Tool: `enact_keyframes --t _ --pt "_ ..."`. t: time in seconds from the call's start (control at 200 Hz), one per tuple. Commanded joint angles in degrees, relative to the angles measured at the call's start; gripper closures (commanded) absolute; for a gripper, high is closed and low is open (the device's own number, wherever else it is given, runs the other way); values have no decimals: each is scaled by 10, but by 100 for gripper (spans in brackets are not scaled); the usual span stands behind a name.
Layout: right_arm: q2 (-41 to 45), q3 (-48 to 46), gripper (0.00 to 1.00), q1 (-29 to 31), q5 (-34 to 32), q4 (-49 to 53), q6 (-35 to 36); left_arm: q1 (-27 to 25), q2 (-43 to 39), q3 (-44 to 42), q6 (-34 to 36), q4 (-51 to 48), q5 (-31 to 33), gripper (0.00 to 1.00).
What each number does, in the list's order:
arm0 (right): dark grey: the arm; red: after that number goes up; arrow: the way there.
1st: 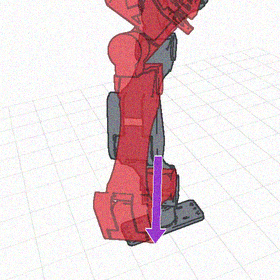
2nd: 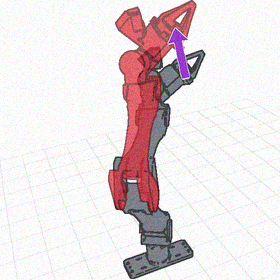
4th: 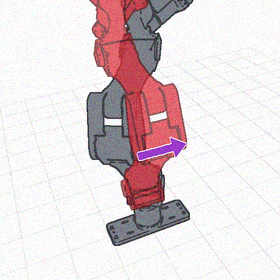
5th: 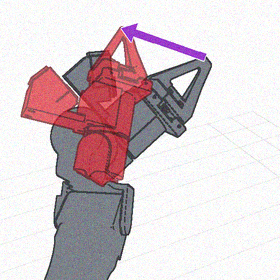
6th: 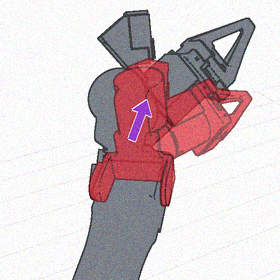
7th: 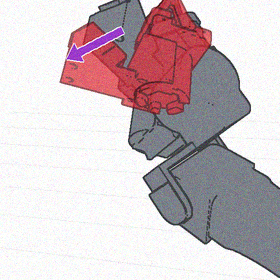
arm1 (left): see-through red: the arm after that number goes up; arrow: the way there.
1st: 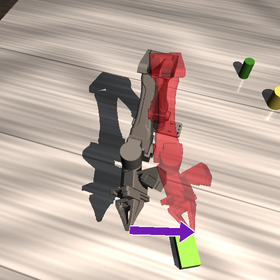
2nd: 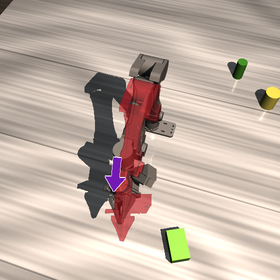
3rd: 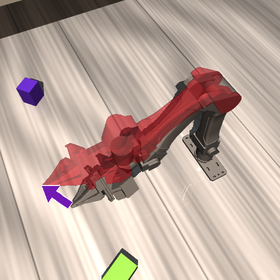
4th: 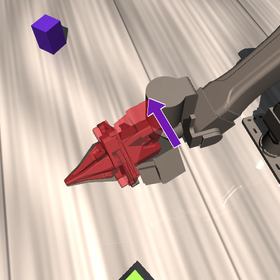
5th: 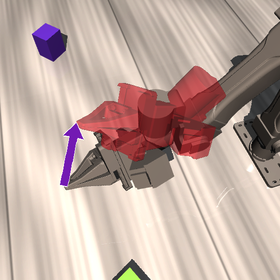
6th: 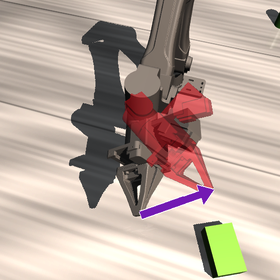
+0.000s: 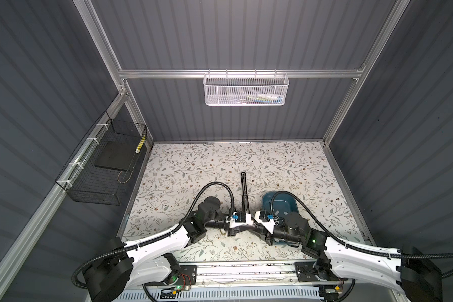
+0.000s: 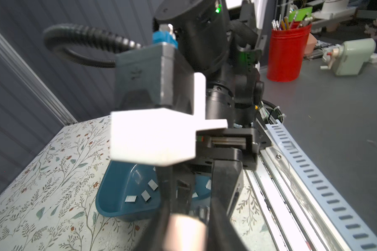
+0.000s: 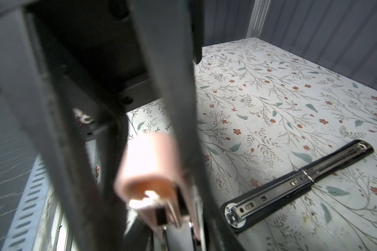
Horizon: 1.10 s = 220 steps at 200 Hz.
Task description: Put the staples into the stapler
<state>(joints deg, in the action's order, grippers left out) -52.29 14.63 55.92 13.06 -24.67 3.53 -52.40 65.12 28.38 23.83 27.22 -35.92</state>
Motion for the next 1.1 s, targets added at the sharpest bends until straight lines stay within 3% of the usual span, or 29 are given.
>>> enact_keyframes --t 0.0,0.165,0.305,0.42,0.5,0.675,0.811,0.931,1.096 --pt "6 -4 72 -5 -34 -14 -8 1 -23 -31 -40 87 81 3" --pt "-13 11 84 -5 -93 -8 -27 2 -51 -122 -102 254 310 0" --pt "-37 41 95 -5 -159 10 -62 1 -40 -190 -162 411 584 0" --pt "-75 100 100 -4 -222 62 -136 3 -21 -200 -179 429 832 0" --pt "-129 174 100 2 -255 137 -192 7 -3 -196 -189 427 932 0" --pt "-289 356 100 49 -316 293 -258 8 16 -171 -192 394 969 0" --pt "-434 508 100 64 -352 430 -312 9 9 -206 -197 467 985 0" --pt "-506 560 100 64 -339 452 -315 11 -10 -222 -198 489 983 0" --pt "-540 586 100 56 -339 466 -335 11 -36 -220 -214 458 1002 0"
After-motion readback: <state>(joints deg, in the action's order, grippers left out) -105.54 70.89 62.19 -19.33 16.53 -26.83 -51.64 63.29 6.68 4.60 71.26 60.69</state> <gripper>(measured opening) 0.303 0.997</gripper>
